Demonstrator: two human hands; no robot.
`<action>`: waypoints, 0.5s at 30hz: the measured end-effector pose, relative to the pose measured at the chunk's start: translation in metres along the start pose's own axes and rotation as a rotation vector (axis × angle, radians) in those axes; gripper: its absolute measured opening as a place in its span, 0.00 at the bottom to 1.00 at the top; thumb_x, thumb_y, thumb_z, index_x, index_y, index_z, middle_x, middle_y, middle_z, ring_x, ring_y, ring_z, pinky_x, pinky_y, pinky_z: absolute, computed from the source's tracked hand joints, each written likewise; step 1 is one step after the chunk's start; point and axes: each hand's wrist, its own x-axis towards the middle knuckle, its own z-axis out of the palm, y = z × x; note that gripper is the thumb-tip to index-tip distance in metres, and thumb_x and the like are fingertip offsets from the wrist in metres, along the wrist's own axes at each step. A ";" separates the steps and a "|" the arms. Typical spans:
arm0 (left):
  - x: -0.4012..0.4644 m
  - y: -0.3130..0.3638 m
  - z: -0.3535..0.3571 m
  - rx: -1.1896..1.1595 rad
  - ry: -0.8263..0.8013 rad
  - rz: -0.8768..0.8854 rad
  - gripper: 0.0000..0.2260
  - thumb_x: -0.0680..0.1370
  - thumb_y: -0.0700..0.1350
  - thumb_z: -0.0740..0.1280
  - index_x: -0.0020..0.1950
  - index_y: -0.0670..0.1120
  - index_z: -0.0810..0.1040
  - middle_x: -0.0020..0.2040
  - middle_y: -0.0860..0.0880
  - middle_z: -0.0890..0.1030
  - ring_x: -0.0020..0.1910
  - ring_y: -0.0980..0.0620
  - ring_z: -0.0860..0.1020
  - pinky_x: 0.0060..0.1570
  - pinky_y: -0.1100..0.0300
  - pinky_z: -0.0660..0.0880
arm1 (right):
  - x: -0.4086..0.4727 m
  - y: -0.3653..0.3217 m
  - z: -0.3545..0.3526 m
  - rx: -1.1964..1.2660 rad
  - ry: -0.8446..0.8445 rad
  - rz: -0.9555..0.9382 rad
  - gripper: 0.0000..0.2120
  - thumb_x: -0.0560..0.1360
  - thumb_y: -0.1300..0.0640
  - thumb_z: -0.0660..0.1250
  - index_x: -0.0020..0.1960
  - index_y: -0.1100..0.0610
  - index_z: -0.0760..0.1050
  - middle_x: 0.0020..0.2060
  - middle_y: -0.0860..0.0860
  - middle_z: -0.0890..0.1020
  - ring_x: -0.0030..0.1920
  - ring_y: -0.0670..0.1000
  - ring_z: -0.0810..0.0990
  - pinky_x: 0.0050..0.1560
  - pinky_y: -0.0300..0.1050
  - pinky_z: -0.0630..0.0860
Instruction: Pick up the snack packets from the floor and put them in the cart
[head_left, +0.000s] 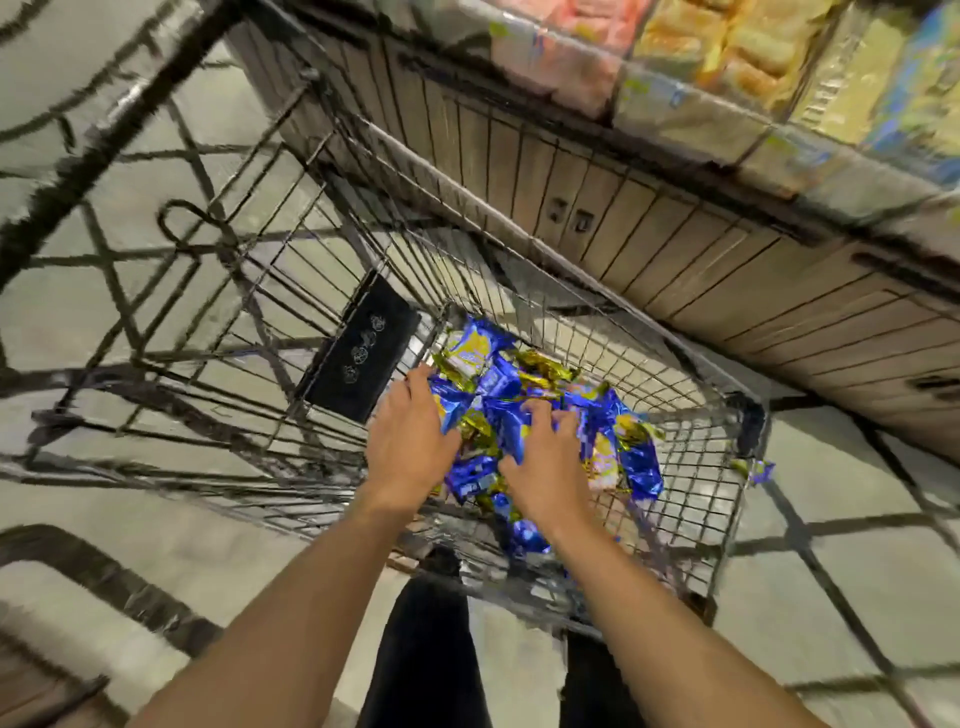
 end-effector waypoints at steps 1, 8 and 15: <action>0.010 -0.007 0.005 0.010 -0.028 0.019 0.31 0.70 0.50 0.74 0.68 0.47 0.64 0.59 0.43 0.73 0.58 0.41 0.73 0.54 0.47 0.72 | 0.003 -0.004 0.011 -0.011 -0.006 0.046 0.29 0.70 0.54 0.72 0.65 0.50 0.61 0.62 0.56 0.64 0.55 0.62 0.76 0.47 0.52 0.77; 0.066 -0.046 0.051 0.085 -0.249 0.021 0.35 0.67 0.50 0.75 0.68 0.48 0.61 0.64 0.43 0.70 0.62 0.40 0.70 0.56 0.44 0.74 | 0.026 -0.020 0.086 0.035 -0.048 0.226 0.30 0.70 0.53 0.74 0.65 0.49 0.60 0.60 0.56 0.65 0.51 0.62 0.77 0.42 0.51 0.75; 0.099 -0.078 0.134 0.110 -0.217 0.007 0.35 0.67 0.52 0.77 0.68 0.45 0.63 0.62 0.43 0.73 0.62 0.41 0.71 0.59 0.48 0.70 | 0.064 0.002 0.168 -0.004 0.045 0.345 0.34 0.65 0.53 0.76 0.66 0.50 0.63 0.62 0.56 0.65 0.58 0.60 0.72 0.50 0.55 0.77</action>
